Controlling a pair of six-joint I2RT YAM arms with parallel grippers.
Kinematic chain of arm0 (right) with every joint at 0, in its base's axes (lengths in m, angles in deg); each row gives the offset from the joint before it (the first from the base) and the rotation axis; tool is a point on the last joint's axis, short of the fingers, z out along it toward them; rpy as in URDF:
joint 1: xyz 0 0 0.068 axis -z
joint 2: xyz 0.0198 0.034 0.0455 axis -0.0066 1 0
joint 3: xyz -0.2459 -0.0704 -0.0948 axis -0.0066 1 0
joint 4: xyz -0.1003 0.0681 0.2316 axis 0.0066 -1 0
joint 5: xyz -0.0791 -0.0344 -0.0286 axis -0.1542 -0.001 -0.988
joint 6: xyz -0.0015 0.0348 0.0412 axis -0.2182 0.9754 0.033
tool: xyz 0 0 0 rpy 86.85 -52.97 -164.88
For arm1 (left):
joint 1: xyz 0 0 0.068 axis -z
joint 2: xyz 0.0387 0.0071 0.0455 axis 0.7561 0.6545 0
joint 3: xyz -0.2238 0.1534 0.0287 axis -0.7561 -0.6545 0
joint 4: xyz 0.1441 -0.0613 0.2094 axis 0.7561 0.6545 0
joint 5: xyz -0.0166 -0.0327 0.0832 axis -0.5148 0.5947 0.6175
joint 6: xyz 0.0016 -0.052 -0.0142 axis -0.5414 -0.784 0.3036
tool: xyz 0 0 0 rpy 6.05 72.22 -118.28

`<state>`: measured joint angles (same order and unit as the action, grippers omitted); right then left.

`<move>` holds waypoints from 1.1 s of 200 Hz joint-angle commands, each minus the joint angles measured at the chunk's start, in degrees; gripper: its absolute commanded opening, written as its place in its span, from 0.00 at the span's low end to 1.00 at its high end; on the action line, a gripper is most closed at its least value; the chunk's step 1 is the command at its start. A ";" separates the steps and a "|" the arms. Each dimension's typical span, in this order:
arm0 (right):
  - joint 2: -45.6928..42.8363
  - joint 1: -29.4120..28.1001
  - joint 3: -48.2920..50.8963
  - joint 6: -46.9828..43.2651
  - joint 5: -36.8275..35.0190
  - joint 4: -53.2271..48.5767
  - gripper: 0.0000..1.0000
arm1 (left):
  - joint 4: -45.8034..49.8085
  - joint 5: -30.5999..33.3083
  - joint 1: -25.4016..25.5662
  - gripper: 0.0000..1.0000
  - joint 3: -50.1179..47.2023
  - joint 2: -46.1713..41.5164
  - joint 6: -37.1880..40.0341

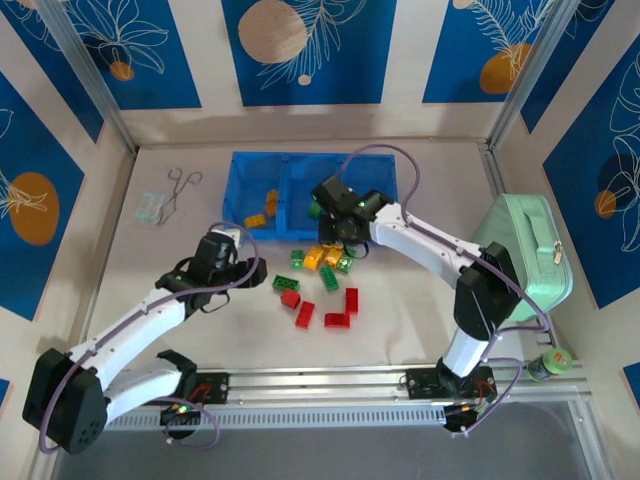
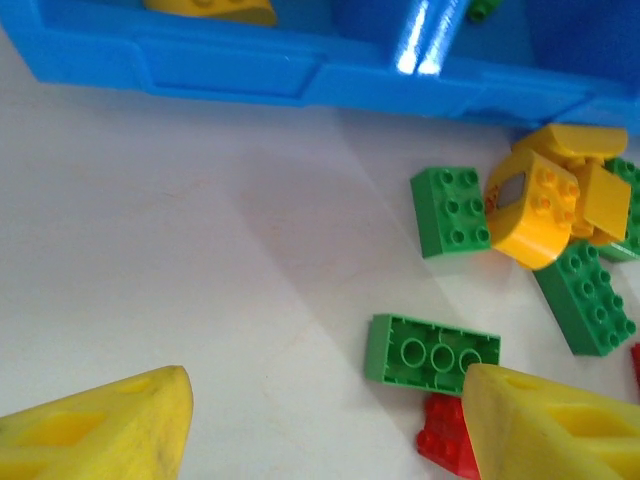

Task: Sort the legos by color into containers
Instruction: Pick up the lego from the center of the table, then place the lego in the container.

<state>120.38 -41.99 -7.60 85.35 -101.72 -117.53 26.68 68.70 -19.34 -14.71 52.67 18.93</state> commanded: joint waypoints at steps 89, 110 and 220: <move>28.56 4.66 -32.66 -9.28 3.95 -8.10 0.37 | 0.08 1.16 5.08 0.72 -3.66 -2.01 -3.35; 32.51 5.22 -38.00 -9.47 4.00 -9.81 0.39 | -0.38 1.10 5.69 0.72 -3.62 -1.58 -3.42; 25.49 4.72 -35.37 -9.30 1.36 -7.11 0.65 | -4.45 -0.11 9.32 0.73 -2.39 2.17 -2.22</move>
<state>155.07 -36.00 -50.16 75.63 -99.21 -127.85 24.56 69.25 -11.01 -18.04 53.39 16.07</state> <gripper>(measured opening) 0.653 0.727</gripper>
